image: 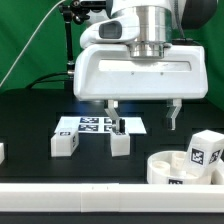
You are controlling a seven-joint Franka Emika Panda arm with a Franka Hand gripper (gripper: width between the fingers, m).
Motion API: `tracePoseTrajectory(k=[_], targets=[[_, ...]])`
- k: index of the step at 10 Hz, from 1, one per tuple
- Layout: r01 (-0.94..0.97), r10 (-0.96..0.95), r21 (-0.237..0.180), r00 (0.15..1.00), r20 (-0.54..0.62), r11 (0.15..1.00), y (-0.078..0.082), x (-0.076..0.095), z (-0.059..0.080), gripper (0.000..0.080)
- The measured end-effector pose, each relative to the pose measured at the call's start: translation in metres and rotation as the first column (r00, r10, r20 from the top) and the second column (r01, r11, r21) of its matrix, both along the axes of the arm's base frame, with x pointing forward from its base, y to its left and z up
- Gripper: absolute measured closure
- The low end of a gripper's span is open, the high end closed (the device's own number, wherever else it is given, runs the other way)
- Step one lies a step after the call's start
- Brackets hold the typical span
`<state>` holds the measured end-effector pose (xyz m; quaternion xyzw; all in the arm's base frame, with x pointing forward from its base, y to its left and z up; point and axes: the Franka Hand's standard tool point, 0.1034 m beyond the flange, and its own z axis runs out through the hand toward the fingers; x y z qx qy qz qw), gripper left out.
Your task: Assemble stool
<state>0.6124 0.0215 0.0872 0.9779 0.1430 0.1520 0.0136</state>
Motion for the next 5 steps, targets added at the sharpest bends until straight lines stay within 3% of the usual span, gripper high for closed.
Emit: tracePoseTrajectory(k=[4,5], targets=[[0.034,-0.034,0.009,0.999,-0.002,0.999,-0.002,-0.004,-0.002,0.0151],[0.075,-0.074,0.015,0.997,-0.019,0.997,-0.006,-0.018,-0.007,0.0151]])
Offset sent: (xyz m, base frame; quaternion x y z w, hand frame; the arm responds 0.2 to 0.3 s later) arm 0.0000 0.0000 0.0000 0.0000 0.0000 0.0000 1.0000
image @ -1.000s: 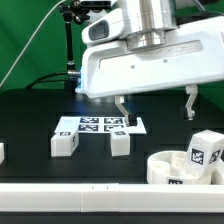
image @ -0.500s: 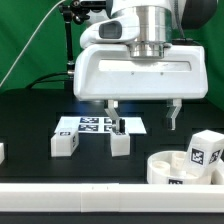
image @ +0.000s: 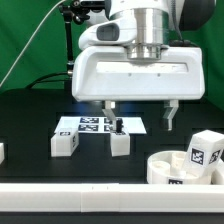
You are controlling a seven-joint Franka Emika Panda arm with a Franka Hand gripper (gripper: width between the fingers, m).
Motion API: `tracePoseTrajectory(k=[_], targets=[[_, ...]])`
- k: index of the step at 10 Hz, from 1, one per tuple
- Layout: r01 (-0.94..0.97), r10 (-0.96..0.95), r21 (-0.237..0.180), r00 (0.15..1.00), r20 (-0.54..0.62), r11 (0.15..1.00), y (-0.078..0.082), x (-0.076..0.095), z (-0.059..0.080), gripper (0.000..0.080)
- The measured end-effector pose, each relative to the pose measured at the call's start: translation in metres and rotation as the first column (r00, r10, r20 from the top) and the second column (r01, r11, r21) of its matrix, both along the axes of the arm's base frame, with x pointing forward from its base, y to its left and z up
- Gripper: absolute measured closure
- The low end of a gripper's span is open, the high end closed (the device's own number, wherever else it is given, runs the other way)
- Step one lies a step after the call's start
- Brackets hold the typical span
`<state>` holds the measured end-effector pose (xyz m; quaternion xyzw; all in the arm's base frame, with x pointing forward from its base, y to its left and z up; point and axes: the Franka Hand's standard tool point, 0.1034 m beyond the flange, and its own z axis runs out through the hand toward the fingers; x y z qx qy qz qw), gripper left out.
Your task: Assemble stool
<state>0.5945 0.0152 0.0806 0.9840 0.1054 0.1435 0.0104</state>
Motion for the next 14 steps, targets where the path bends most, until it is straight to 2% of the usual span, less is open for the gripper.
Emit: tracePoseTrajectory(k=[2,4,7,9,10,11,12,14], targets=[[0.052,-0.052,0.003,0.997,-0.055,0.999,-0.015,-0.029,-0.012,0.0151],[0.063,-0.063,-0.009,0.996,-0.067,0.998,-0.023,-0.048,-0.026,0.0151],[0.067,-0.065,0.009,0.988,-0.141,0.998,-0.016,-0.053,-0.030,0.0151],[0.089,-0.075,0.035,0.953,-0.294,0.995,-0.006,-0.056,-0.030,0.0151],[0.132,-0.113,0.033,0.933,-0.341,0.991,-0.006,-0.060,-0.033,0.0151],[0.173,-0.153,0.005,0.885,-0.440,0.985,-0.006,-0.074,-0.033,0.0151],[0.187,-0.173,-0.026,0.838,-0.518,0.982,-0.009,-0.078,-0.032,0.0151],[0.185,-0.181,-0.059,0.765,-0.618,0.981,-0.020,-0.085,-0.032,0.0151]])
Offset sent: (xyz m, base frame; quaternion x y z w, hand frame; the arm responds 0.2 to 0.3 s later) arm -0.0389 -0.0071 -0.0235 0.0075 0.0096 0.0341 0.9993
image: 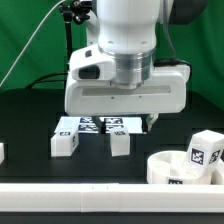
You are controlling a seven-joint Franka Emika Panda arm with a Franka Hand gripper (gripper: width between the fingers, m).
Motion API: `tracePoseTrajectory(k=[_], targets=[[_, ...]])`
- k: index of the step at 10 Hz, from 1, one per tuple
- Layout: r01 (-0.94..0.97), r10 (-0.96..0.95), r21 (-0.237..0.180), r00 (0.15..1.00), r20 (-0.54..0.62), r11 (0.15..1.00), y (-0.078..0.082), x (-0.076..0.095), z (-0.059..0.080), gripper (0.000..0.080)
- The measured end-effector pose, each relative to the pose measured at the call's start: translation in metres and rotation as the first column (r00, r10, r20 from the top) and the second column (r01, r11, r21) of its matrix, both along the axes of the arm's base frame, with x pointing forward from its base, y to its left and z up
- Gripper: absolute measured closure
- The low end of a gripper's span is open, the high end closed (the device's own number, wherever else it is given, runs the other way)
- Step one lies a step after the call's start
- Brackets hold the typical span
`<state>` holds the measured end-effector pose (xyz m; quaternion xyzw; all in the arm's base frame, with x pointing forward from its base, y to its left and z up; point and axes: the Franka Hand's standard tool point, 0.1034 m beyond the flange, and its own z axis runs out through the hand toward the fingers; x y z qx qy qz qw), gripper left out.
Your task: Assemble stool
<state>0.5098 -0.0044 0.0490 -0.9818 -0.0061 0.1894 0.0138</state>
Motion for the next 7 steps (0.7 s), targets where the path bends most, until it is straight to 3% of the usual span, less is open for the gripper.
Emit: tracePoseTrajectory(k=[1,4,5,7], targets=[[0.012,-0.012,0.005,0.994,-0.109,1.000,-0.005,-0.006,0.002,0.0151],[0.012,-0.008,0.011,0.964,-0.266,1.000,-0.003,-0.008,-0.002,0.0151],[0.029,-0.025,0.005,0.926,-0.377,1.000,-0.002,-0.018,-0.004,0.0151],[0.028,-0.023,0.005,0.880,-0.474,1.000,-0.002,-0.014,-0.011,0.0151]])
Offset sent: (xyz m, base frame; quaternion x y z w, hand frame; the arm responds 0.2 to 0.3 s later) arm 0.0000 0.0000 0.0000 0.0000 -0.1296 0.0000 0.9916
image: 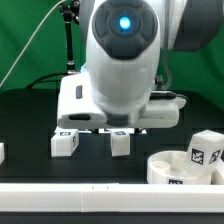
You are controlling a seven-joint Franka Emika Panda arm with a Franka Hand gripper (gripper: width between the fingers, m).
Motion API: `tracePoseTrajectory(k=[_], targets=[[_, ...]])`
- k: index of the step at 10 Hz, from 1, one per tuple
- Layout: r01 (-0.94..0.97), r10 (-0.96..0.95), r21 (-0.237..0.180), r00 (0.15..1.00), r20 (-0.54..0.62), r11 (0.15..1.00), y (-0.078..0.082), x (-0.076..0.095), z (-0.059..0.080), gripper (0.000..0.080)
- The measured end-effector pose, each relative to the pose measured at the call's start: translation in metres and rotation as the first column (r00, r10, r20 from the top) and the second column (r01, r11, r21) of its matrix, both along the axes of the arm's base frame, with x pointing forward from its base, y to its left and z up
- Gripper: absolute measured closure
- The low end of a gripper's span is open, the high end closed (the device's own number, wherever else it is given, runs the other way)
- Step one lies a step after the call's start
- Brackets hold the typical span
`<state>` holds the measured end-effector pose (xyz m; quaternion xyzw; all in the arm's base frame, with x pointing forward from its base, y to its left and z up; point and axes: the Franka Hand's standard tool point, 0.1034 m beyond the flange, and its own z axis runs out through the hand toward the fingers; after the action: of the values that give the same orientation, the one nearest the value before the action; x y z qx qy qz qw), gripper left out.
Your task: Assemble stool
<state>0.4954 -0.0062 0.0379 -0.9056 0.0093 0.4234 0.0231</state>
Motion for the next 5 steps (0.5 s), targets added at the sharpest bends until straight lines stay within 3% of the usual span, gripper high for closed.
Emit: tracePoseTrajectory(k=[3,5], targets=[[-0.010,0.011,0.008,0.987,-0.163,1.000,0.0048,-0.0069,-0.0054,0.0151],[-0.019,0.020,0.004,0.993,-0.116,1.000,0.0074,0.0014,-0.0098,0.0151]])
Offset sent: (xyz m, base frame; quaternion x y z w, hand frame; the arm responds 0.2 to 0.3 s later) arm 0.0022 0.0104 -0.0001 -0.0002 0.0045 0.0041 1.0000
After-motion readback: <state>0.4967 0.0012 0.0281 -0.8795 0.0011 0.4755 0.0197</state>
